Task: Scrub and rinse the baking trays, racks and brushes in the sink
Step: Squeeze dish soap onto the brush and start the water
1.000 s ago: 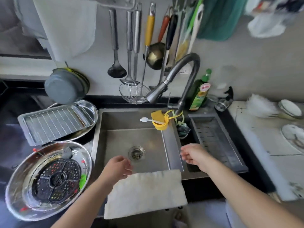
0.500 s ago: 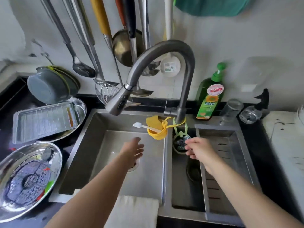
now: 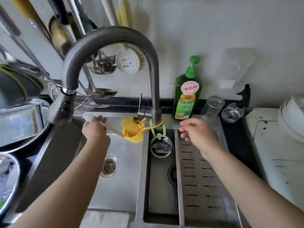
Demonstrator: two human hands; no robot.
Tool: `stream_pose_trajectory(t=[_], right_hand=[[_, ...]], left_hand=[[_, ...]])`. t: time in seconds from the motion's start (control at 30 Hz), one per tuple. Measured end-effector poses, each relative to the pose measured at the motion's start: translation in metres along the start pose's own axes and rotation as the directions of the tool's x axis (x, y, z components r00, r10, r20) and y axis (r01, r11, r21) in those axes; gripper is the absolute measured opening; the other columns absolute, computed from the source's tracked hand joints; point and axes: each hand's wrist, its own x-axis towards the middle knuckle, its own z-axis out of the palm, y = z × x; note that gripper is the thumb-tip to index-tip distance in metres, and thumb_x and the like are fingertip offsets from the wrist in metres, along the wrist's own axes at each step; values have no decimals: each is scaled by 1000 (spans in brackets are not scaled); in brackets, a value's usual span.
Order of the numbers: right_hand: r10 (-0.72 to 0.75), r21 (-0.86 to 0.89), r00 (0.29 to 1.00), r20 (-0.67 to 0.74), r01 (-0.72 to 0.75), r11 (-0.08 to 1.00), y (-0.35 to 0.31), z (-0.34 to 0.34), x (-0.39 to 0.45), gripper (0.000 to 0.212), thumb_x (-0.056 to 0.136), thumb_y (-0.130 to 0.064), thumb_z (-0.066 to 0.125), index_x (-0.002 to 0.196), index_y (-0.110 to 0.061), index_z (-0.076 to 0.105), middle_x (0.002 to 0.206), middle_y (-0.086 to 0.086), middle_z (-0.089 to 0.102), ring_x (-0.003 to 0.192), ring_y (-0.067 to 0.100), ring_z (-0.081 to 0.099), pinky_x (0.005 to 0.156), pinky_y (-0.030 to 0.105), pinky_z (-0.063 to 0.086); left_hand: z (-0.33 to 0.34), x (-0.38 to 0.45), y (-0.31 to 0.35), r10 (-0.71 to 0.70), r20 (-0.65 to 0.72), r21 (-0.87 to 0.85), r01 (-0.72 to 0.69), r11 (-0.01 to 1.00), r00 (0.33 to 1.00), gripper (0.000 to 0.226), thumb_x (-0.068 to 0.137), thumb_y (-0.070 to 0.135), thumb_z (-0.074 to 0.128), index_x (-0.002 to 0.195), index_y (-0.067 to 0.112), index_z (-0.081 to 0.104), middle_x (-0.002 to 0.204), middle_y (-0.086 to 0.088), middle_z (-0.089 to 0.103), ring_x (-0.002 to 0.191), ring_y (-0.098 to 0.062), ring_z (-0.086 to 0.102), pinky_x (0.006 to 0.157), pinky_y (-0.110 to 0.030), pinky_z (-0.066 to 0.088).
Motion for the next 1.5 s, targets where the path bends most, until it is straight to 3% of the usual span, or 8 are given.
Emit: stream_pose_trajectory(t=[0.13,0.27,0.57,0.7,0.97,1.2,1.37,1.5], right_hand=[[-229,-100,962,-148,216,971,-51,-15,32,27,98,-9,53,88,-29,67,99,4,73,74,17,70,77,41,61],[-417,-286,859,-298,337,897,-100,-43,46,29,99,-10,50,120,-17,67,115,3,69,105,23,66,87,29,48],[-400,-368,916,-2,372,852,-117,-64,65,51,107,-13,38,156,-27,37,160,1,39,145,21,40,101,21,33],[-417,-353,908,51,407,843,-119,-69,73,52,108,-11,36,157,-27,35,162,-2,35,150,18,32,115,24,28],[-486,-243,874,9,474,847,-122,-58,85,42,109,-24,41,151,-20,47,154,-2,49,143,14,43,110,19,29],[-329,13,944,-11,329,944,-137,-52,104,23,99,-33,62,107,-19,78,105,-2,76,107,18,69,97,37,54],[-320,7,947,33,320,947,-146,-51,110,17,97,-15,59,96,-17,76,87,-2,71,77,7,64,61,12,47],[-326,-19,943,60,328,945,-147,-54,104,24,98,-9,52,103,-18,74,87,-6,69,80,6,62,68,16,47]], left_hand=[[2,-67,10,-184,158,147,161,976,970,15,102,14,53,91,6,59,75,-9,56,56,-19,53,58,-33,49],[36,-128,12,-464,448,544,179,820,764,19,107,20,51,95,9,60,71,-5,54,55,-16,44,53,-27,37],[127,-194,12,-383,673,569,-113,814,633,26,101,-9,41,120,0,56,90,-13,69,63,-19,60,56,-30,41],[154,-210,9,-340,696,526,-127,841,632,23,102,-8,43,108,5,61,103,-18,72,66,-20,63,52,-27,43],[172,-201,14,-278,657,493,-120,862,701,28,102,-6,43,121,4,60,96,-14,67,63,-21,63,51,-28,45],[174,-201,21,-306,695,486,-112,867,650,20,97,-9,55,106,6,64,88,-12,70,55,-17,63,53,-28,43],[173,-204,25,-242,695,415,-103,904,677,28,97,-9,48,117,0,65,85,-14,73,58,-19,62,51,-29,43],[175,-217,27,-275,693,463,-120,878,666,29,99,-11,42,106,4,65,83,-16,70,56,-19,58,51,-29,40]])
